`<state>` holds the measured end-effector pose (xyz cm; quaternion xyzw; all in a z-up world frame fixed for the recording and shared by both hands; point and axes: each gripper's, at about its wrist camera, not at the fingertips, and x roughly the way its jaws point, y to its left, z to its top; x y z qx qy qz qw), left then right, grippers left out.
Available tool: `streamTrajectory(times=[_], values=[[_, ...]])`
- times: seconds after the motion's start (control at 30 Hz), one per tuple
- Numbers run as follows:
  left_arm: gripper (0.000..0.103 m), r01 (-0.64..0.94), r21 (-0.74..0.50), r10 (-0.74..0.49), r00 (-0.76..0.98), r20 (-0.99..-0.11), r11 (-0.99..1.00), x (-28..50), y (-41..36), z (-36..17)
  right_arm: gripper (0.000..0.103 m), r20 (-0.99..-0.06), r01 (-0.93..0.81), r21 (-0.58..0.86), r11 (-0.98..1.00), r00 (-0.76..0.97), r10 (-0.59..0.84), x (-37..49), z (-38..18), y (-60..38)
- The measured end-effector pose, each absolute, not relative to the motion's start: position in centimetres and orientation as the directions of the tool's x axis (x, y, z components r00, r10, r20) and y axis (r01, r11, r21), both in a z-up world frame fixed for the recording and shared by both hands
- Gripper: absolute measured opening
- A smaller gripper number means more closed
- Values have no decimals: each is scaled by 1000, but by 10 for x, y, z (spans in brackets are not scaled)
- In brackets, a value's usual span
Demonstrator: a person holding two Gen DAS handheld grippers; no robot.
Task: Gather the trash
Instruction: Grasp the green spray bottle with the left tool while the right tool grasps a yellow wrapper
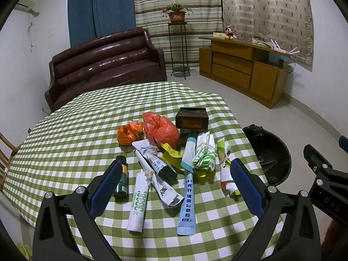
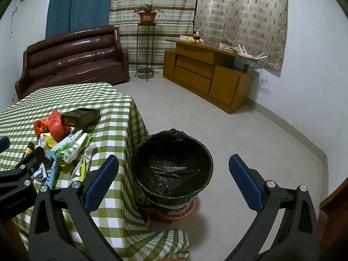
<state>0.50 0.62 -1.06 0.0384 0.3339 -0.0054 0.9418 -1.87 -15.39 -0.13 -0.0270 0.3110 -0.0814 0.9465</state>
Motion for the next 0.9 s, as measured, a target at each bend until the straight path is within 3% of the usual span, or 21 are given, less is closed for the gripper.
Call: streamTrajectory(times=[0.33, 0.4, 0.43, 0.5, 0.53, 0.9], values=[[96, 14, 71, 35, 764, -644, 997, 11, 37, -14, 98, -604, 119, -108, 987, 781, -160, -14, -11, -145], [95, -11, 75, 57, 759, -649, 997, 13, 56, -16, 94, -609, 111, -107, 988, 779, -154, -14, -12, -142], [91, -17, 76, 62, 757, -651, 997, 13, 60, -17, 90, -612, 109, -105, 988, 776, -151, -13, -12, -142], [74, -39, 82, 84, 748, -658, 996, 14, 76, -21, 84, -628, 96, -94, 991, 767, -134, -9, -14, -139], [71, -46, 76, 85, 736, -671, 996, 16, 86, -24, 83, -634, 91, -89, 992, 763, -127, -8, -16, -138], [71, -46, 87, 95, 680, -727, 995, 30, 104, -48, 82, -665, 52, -77, 996, 741, -90, 7, -28, -119]])
